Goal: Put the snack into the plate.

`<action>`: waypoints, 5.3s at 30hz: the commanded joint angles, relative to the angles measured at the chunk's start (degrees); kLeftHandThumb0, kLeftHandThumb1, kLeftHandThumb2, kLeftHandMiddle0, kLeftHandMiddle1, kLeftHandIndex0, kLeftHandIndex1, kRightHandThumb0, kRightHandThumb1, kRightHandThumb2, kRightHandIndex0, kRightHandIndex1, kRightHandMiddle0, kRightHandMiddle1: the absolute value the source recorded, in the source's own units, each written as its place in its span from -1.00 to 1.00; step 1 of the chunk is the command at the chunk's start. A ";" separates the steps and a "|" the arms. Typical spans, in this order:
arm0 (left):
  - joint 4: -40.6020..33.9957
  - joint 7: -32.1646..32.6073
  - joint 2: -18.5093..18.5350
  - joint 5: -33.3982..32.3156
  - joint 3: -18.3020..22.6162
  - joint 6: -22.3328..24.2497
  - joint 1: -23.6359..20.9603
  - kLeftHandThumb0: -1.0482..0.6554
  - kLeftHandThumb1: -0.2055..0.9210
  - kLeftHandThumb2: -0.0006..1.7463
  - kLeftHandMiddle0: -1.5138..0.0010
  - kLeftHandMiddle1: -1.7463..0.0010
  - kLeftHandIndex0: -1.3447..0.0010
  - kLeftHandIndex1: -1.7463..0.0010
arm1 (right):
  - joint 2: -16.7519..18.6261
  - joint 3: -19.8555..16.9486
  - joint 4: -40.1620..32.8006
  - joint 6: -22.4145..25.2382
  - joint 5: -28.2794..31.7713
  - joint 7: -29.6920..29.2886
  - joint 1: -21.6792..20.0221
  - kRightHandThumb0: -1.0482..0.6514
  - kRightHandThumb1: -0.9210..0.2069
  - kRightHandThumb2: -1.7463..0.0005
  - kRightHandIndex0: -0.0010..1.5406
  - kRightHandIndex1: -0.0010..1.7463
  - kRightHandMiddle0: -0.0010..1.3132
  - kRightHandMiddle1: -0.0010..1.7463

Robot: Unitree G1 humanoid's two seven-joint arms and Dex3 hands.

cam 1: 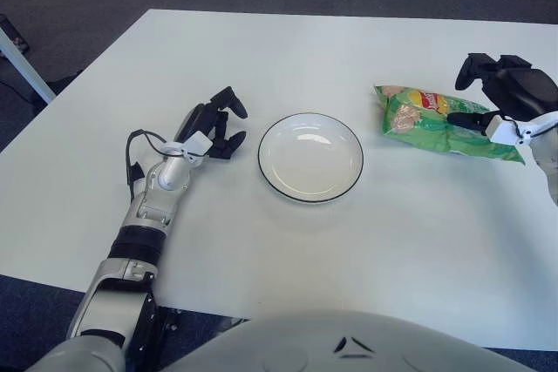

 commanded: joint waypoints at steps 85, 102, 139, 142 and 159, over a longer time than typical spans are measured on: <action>-2.20 5.11 -0.07 5.61 -2.91 1.65 5.69 -0.27 0.23 0.26 -0.56 -1.00 0.29 -1.00 | 9.93 22.39 45.27 -6.22 -10.64 -30.04 -12.23 0.21 0.51 -0.71 0.01 0.62 0.12 0.99; -2.08 5.64 0.23 6.92 -3.28 1.76 5.23 -0.28 0.20 0.29 -0.57 -1.00 0.27 -1.00 | 9.61 12.87 30.96 -10.24 1.12 -26.62 -12.08 0.23 0.57 -0.83 0.10 0.84 -0.06 1.00; -0.47 6.41 1.02 7.71 -3.88 0.87 4.55 -0.28 0.18 0.30 -0.60 -1.00 0.26 -1.00 | 20.04 7.37 -0.97 -5.00 2.84 -14.42 -16.51 0.23 0.75 -1.00 0.16 0.98 0.04 1.00; -0.55 6.60 1.02 7.82 -3.89 1.01 4.57 -0.28 0.19 0.30 -0.60 -1.00 0.26 -1.00 | 20.71 7.26 -1.62 -5.34 3.61 -13.27 -16.81 0.23 0.75 -1.00 0.16 0.97 0.04 1.00; -2.12 6.85 0.29 7.88 -3.96 4.59 4.93 -0.28 0.18 0.31 -0.56 -1.00 0.25 -1.00 | 26.50 10.12 -9.59 -3.97 8.99 -1.47 -15.56 0.23 0.76 -1.00 0.18 0.95 0.04 1.00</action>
